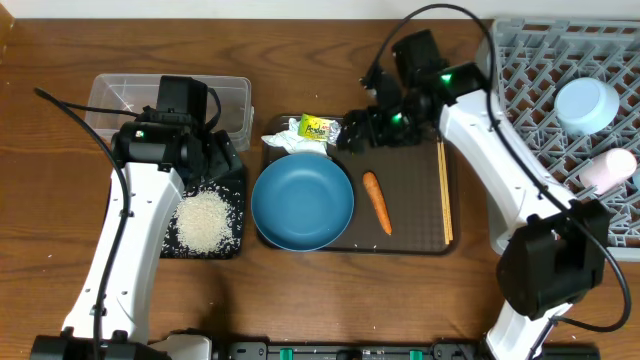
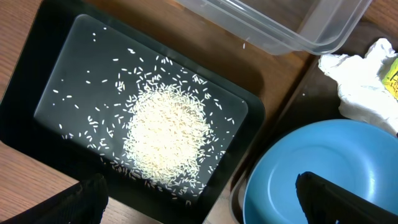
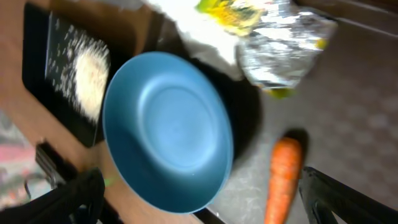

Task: Sort waste into correct bins and load items into the dishwasher rack
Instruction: 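Move the right gripper back over the blue plate on the tray, then grasp the blue plate rim with the right gripper and lift it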

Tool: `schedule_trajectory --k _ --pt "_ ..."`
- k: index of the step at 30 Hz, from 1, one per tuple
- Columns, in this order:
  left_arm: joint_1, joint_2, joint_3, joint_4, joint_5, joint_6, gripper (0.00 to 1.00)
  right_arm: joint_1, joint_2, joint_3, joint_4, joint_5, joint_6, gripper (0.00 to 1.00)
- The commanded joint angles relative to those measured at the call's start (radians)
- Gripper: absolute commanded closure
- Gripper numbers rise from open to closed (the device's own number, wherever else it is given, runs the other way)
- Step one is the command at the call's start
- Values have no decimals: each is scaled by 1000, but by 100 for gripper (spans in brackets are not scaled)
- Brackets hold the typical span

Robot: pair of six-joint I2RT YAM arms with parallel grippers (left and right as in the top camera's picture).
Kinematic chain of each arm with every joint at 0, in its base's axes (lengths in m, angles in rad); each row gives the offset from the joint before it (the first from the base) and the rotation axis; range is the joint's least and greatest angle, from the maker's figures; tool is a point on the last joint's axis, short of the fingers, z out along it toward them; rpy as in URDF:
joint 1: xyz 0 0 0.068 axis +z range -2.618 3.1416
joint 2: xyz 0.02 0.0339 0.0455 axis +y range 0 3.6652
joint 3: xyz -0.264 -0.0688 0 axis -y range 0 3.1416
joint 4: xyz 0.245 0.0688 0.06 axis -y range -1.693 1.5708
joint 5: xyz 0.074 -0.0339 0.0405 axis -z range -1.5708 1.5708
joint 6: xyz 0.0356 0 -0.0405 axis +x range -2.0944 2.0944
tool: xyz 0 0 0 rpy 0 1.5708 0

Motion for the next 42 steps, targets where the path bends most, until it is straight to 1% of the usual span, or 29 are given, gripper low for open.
schedule_trajectory --k 1,5,9,11,13,15,21,26,32,38,42 --pt "3 -3 11 -1 -8 -10 1 68 -10 11 5 -13 -78 1" --pt "3 -3 11 -1 -8 -10 1 127 -10 11 26 55 -69 1" --pt "3 -3 11 -1 -8 -10 1 177 -8 11 25 313 79 1" --pt "3 -3 11 -1 -8 -9 1 193 -6 11 25 391 122 1" --pt "3 -3 11 -1 -8 -10 1 205 -4 11 26 396 122 1" --pt "3 -3 11 -1 -8 -9 1 211 -3 11 25 397 126 5" --pt "3 -3 11 -1 -8 -9 1 214 14 -2 22 396 129 24" --pt "3 -3 11 -1 -8 -10 1 216 78 -5 14 380 151 31" --pt "3 -3 11 -1 -8 -9 1 226 138 -5 14 355 151 31" --pt "3 -3 11 -1 -8 -10 1 228 135 -5 14 348 155 30" --pt "3 -3 11 -1 -8 -10 1 228 136 -5 9 348 155 31"
